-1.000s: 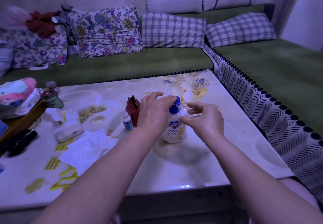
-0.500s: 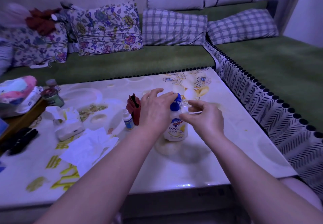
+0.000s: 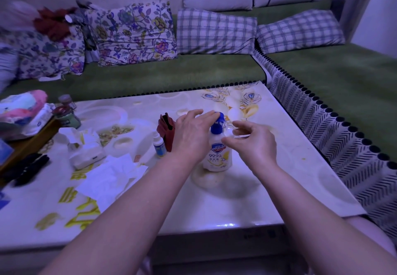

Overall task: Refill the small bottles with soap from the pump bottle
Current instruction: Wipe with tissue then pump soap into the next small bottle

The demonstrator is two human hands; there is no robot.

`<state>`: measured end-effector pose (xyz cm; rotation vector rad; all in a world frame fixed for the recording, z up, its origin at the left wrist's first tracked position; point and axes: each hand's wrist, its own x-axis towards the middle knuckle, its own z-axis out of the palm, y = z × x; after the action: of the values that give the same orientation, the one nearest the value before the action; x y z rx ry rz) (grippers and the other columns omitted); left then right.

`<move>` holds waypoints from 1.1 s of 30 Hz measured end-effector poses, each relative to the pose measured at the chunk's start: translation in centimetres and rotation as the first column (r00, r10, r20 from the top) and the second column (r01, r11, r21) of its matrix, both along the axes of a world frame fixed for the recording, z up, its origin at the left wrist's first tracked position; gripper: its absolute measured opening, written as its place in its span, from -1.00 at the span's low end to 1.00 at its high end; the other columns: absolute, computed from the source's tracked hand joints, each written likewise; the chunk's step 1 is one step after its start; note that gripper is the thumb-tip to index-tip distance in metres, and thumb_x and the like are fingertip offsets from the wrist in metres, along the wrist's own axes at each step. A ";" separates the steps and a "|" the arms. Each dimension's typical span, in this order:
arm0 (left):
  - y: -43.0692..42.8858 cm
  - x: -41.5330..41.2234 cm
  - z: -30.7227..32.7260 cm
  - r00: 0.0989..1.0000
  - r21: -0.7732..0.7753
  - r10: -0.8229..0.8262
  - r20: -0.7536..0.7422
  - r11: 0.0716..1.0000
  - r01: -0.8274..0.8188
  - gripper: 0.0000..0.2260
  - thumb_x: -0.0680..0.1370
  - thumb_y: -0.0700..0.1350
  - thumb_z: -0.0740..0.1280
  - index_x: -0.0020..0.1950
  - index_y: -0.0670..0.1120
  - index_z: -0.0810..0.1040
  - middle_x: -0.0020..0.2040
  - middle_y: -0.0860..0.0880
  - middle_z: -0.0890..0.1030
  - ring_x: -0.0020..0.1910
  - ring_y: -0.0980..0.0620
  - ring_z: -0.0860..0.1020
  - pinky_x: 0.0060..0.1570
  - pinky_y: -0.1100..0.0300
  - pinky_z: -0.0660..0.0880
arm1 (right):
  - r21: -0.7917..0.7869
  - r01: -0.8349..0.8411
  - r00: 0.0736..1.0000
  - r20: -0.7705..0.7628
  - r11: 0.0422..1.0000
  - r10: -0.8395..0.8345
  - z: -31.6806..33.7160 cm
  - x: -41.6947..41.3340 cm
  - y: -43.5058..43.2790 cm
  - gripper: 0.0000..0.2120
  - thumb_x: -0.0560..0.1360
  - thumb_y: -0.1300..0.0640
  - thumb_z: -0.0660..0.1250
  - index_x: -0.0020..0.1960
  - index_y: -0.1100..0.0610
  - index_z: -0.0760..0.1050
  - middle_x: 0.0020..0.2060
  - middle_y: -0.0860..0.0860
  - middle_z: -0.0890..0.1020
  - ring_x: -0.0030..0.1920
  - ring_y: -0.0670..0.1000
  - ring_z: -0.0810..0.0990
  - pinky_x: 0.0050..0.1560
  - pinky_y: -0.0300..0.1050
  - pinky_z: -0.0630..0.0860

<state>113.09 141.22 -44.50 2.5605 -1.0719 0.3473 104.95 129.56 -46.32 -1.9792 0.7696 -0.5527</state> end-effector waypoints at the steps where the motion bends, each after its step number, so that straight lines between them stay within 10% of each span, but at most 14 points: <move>1: 0.0 0.0 -0.1 1.000 -0.006 -0.003 -0.002 1.000 0.003 -0.49 0.49 -0.28 0.26 0.41 0.07 0.38 0.35 0.17 0.45 0.39 0.00 0.28 0.29 0.04 0.16 | 0.000 -0.001 1.000 0.001 1.000 0.001 0.0 0.0 0.0 -0.56 0.23 0.01 0.52 0.11 -0.08 0.60 -0.13 -0.17 0.67 -0.13 -0.19 0.65 0.09 -0.07 0.54; 33: 0.8 0.7 -0.8 0.996 0.152 -0.049 0.080 0.988 0.037 -0.28 0.40 0.12 0.44 0.48 0.12 0.19 0.46 0.18 0.29 0.46 0.03 0.17 0.42 -0.08 0.05 | -0.014 -0.006 1.000 -0.009 1.000 0.006 -0.2 -0.3 0.1 -0.57 0.26 0.00 0.52 0.12 -0.10 0.59 -0.13 -0.18 0.65 -0.14 -0.19 0.64 0.05 -0.14 0.52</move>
<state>113.81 142.03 -45.28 2.6702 -1.2251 0.3797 104.69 129.64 -46.56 -1.9974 0.7668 -0.5480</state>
